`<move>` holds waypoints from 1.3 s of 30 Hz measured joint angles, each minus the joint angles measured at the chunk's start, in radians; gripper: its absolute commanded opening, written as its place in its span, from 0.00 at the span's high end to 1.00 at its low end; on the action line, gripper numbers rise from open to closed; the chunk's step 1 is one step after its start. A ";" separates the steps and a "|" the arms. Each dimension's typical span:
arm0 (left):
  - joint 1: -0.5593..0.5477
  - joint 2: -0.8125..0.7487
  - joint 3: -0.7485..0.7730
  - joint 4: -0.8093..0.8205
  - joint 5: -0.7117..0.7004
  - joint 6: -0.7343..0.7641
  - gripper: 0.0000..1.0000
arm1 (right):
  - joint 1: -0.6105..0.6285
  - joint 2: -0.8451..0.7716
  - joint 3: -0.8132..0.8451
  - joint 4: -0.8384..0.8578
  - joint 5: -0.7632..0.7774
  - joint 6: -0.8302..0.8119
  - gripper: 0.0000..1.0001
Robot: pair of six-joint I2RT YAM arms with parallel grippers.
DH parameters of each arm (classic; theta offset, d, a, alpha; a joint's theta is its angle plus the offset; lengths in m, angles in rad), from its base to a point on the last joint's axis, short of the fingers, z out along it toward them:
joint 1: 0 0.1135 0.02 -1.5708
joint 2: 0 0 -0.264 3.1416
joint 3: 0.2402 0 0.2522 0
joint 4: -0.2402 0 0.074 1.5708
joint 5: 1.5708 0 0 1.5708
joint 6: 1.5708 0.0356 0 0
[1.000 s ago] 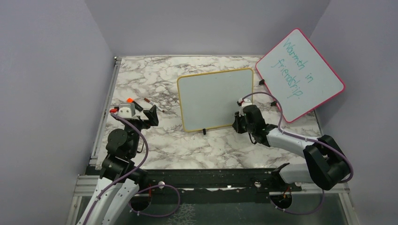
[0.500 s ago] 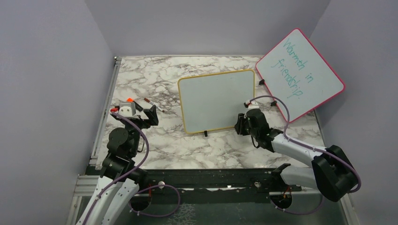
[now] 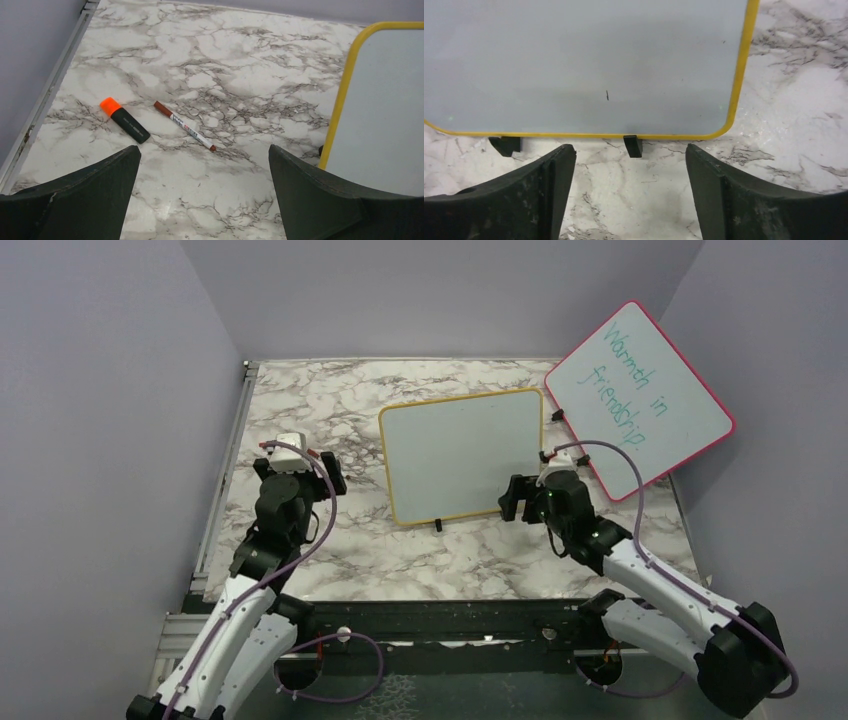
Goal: Write a sentence on the whiteboard
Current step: Move the whiteboard stand to the center of the board, then open the whiteboard marker at the center of the board.
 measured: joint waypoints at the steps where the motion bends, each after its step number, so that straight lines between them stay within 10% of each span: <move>1: 0.007 0.024 0.007 0.000 0.000 -0.008 0.01 | 0.000 -0.021 0.013 -0.021 0.007 -0.001 0.01; 20: 0.188 0.630 0.317 -0.135 0.037 -0.296 0.01 | 0.000 -0.095 0.318 -0.396 0.381 0.233 0.00; 39: 0.305 1.228 0.710 -0.412 0.079 -0.557 0.18 | 0.000 -0.238 0.330 -0.358 0.377 0.035 0.00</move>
